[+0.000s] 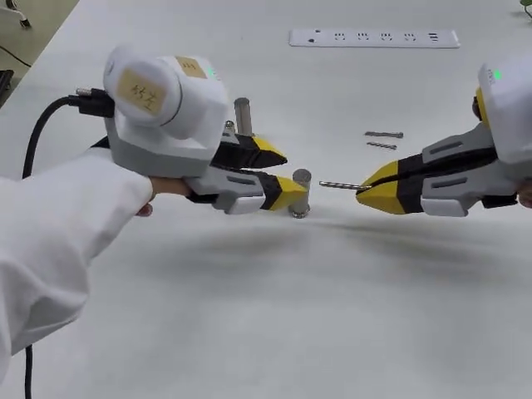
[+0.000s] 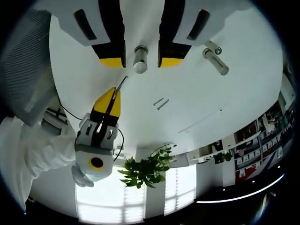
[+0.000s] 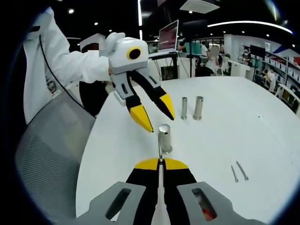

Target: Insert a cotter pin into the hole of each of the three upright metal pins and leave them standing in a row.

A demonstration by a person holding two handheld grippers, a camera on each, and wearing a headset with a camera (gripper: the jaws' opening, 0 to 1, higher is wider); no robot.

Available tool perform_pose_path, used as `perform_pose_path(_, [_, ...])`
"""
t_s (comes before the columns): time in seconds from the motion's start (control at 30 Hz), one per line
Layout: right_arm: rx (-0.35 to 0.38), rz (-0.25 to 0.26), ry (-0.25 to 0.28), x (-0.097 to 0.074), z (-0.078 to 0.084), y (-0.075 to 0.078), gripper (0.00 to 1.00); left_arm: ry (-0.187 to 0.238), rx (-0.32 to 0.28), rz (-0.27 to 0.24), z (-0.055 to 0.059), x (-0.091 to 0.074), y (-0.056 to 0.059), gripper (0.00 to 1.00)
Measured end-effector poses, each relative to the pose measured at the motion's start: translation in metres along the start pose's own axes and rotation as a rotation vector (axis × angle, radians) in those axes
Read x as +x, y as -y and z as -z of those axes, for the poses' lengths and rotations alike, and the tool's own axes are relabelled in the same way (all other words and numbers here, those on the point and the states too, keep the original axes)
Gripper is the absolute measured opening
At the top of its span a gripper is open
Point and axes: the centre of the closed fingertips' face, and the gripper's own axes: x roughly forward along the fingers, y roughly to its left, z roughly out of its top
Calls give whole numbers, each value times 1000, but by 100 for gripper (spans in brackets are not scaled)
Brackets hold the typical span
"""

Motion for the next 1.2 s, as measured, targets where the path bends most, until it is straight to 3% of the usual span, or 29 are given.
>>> perform_pose_path(0.27, [3,2,-7,5,2,7,0,-29,36,35,2,8,2,22])
perform_pose_path(0.5, [-1,-2,-17,6,3,8,0,-58,58,58,5,12,6,10])
perform_pose_path(0.8, [-4,-5,-20,6,3,9,0,-86,101,88,8,14,4,10])
perform_pose_path(1.2, [-37,-13,-33,11,-1,9,0,-93,117,87,7,14,0,10])
